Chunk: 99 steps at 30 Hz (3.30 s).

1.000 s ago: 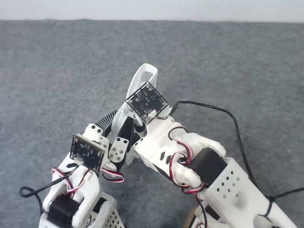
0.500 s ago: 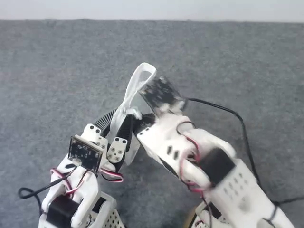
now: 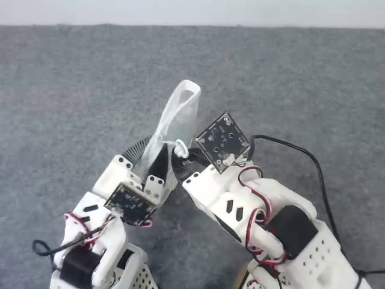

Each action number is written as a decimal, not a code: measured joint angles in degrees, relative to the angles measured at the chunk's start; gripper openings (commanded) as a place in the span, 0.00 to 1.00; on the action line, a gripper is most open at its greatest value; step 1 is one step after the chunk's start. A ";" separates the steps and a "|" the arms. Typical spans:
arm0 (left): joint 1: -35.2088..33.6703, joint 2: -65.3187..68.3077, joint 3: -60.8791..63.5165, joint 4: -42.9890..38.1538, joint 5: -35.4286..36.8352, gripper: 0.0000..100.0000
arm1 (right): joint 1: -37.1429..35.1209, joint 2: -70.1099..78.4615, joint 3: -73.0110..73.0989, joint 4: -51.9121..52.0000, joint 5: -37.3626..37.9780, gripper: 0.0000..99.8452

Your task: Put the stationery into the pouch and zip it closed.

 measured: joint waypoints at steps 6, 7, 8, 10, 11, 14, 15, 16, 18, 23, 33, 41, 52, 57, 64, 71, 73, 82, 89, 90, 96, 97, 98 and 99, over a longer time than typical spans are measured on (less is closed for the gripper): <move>-4.40 0.09 0.00 0.44 -9.14 0.01 | -0.09 0.00 0.09 2.64 0.00 0.01; -4.66 -0.09 0.00 0.97 -10.29 0.01 | -0.09 -0.26 0.09 3.25 0.00 0.01; -4.66 -0.53 0.00 1.58 -11.34 0.01 | -0.09 -0.97 0.09 3.78 0.00 0.01; -4.66 -0.70 0.00 1.85 -13.27 0.01 | -0.09 -3.16 0.09 4.92 0.00 0.00; -4.66 -0.70 0.00 1.85 -14.15 0.01 | -0.09 -4.40 0.09 5.54 0.00 0.00; -4.66 -0.70 0.00 1.93 -15.12 0.01 | -0.09 -7.56 0.09 7.38 1.05 0.00; -4.66 -0.70 0.00 2.37 -15.30 0.01 | -0.09 -8.35 0.09 8.00 1.41 0.00; -4.48 -0.70 -0.09 3.08 -15.38 0.01 | -0.09 -8.88 0.09 8.53 1.76 0.00; -2.81 -0.79 -0.18 4.40 -15.47 0.01 | -0.09 -9.32 0.09 9.49 2.02 0.00; 2.64 -1.49 -1.05 8.26 -15.30 0.01 | 0.00 -10.02 3.25 9.49 2.29 0.02; 3.25 -1.85 -1.05 8.97 -11.69 0.01 | -2.90 -9.41 10.81 3.87 0.09 0.20; 3.60 -1.85 -1.14 9.14 -10.37 0.01 | -3.25 -9.32 10.99 0.70 -0.53 0.19; 3.60 -1.85 -1.14 9.14 -10.20 0.01 | -3.34 -9.32 18.64 -9.93 -0.53 0.19; 3.60 -1.85 -1.14 9.14 -10.20 0.01 | -3.34 -9.32 18.64 -10.37 -0.53 0.09; 3.60 -1.85 -1.14 9.14 -10.20 0.01 | -3.34 -9.49 21.71 -16.53 -0.62 0.05; 3.60 -1.85 -1.14 9.14 -10.20 0.01 | -2.11 -9.49 21.63 -16.35 0.00 0.00; 3.60 -1.85 -0.97 9.14 -10.11 0.01 | -0.53 -9.49 20.22 -14.07 0.18 0.00; 3.69 -2.02 0.62 9.05 -11.96 0.01 | 6.07 -9.23 6.68 -2.46 0.53 0.00; 3.87 -2.02 0.88 9.14 -13.27 0.01 | 10.55 1.41 -6.24 2.81 0.70 0.00; 3.87 -2.02 0.88 9.14 -13.27 0.01 | 10.81 3.08 -8.09 3.43 0.70 0.00; 5.19 -2.02 2.46 9.14 -13.98 0.01 | 11.52 10.99 -16.62 5.19 0.70 0.00; 5.63 -2.02 2.99 9.14 -14.15 0.01 | 11.87 12.13 -17.67 5.19 0.70 0.00; 6.24 -2.11 3.52 9.14 -14.15 0.01 | 12.40 13.27 -18.73 5.19 0.70 0.00; 6.86 -2.11 3.96 9.14 -14.15 0.01 | 12.92 14.59 -19.69 5.19 0.70 0.00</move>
